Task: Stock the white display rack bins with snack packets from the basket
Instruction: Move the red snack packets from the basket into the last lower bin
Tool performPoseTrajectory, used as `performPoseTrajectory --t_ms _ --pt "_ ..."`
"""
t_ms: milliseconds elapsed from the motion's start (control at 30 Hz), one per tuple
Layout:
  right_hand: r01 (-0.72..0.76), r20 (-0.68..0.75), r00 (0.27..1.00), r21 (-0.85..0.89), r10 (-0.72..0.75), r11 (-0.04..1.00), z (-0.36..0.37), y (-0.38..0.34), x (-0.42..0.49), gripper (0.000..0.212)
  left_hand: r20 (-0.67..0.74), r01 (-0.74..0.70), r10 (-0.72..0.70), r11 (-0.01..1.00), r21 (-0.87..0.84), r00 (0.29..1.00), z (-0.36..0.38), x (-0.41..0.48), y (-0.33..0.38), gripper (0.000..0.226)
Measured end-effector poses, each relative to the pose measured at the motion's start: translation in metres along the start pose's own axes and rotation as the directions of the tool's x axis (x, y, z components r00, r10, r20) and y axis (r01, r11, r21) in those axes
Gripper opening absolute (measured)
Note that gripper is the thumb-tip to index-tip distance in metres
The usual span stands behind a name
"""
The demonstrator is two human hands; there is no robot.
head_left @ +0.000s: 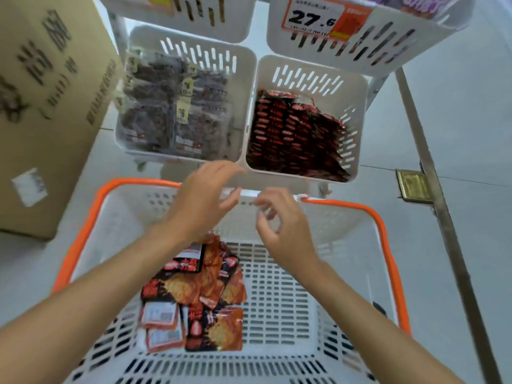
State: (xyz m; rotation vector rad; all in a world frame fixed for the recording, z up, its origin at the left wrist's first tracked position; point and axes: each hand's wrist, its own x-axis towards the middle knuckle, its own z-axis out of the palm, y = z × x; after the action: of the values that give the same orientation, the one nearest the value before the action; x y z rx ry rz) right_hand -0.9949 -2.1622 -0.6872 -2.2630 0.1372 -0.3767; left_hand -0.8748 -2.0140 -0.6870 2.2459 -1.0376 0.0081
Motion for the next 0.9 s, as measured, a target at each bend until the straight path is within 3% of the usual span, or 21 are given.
performPoseTrajectory --t_ms 33,100,167,233,300,367,400,533,600,667,700,800,900 --pt "-0.093 0.156 0.983 0.007 0.091 0.996 0.017 -0.004 -0.017 0.021 -0.023 0.010 -0.010 1.000 0.008 1.000 -0.007 -0.023 -0.004 0.031" --pt "-0.337 0.452 0.819 -0.115 0.352 0.934 0.054 0.006 -0.045 0.040 -0.016 0.029 -0.027 0.997 0.069 0.999 -0.016 -0.064 -0.010 0.031" --pt "-0.584 0.521 0.597 -0.238 0.609 0.776 0.090 0.031 -0.063 0.082 -0.001 0.070 -0.070 0.992 0.103 0.998 -0.021 -0.094 -0.015 0.030" --pt "-0.683 0.456 0.526 -0.276 0.717 0.676 0.123 0.051 -0.073 0.103 0.045 0.194 -0.197 0.979 0.058 0.979 -0.025 -0.115 -0.019 0.031" --pt "-0.650 0.364 0.593 -0.310 0.719 0.693 0.149 0.055 -0.076 0.092 0.112 0.290 -0.291 0.957 0.020 0.950 -0.027 -0.133 -0.022 0.037" --pt "-0.646 0.295 0.665 -0.234 0.686 0.727 0.156 0.041 -0.078 0.046 0.156 0.342 -0.339 0.940 0.011 0.928 -0.029 -0.152 -0.025 0.037" --pt "-0.649 0.295 0.680 -0.184 0.671 0.738 0.158 0.039 -0.080 0.033 0.169 0.375 -0.370 0.927 0.006 0.913 -0.030 -0.160 -0.027 0.037" --pt "-0.719 0.316 0.677 0.088 0.665 0.690 0.131 0.043 -0.085 0.047 0.201 0.486 -0.467 0.872 -0.060 0.861 -0.030 -0.172 -0.030 0.037" --pt "-0.782 0.368 0.609 0.129 0.702 0.610 0.105 0.039 -0.086 0.042 0.209 0.536 -0.508 0.837 -0.109 0.836 -0.025 -0.169 -0.028 0.039" --pt "-0.800 0.380 0.586 0.130 0.715 0.586 0.078 0.040 -0.086 0.056 0.228 0.568 -0.530 0.810 -0.147 0.816 -0.018 -0.165 -0.024 0.039" --pt "-0.782 0.359 0.610 0.130 0.706 0.609 0.064 0.041 -0.085 0.058 0.242 0.580 -0.537 0.798 -0.166 0.808 -0.014 -0.164 -0.021 0.039" --pt "-0.676 0.266 0.728 0.131 0.632 0.725 0.028 0.036 -0.079 0.038 0.275 0.593 -0.536 0.778 -0.206 0.799 -0.003 -0.158 -0.013 0.039" --pt "-0.665 0.239 0.746 0.311 0.622 0.679 -0.001 0.017 -0.067 0.033 0.291 0.641 -0.576 0.732 -0.232 0.764 0.003 -0.148 -0.005 0.055"
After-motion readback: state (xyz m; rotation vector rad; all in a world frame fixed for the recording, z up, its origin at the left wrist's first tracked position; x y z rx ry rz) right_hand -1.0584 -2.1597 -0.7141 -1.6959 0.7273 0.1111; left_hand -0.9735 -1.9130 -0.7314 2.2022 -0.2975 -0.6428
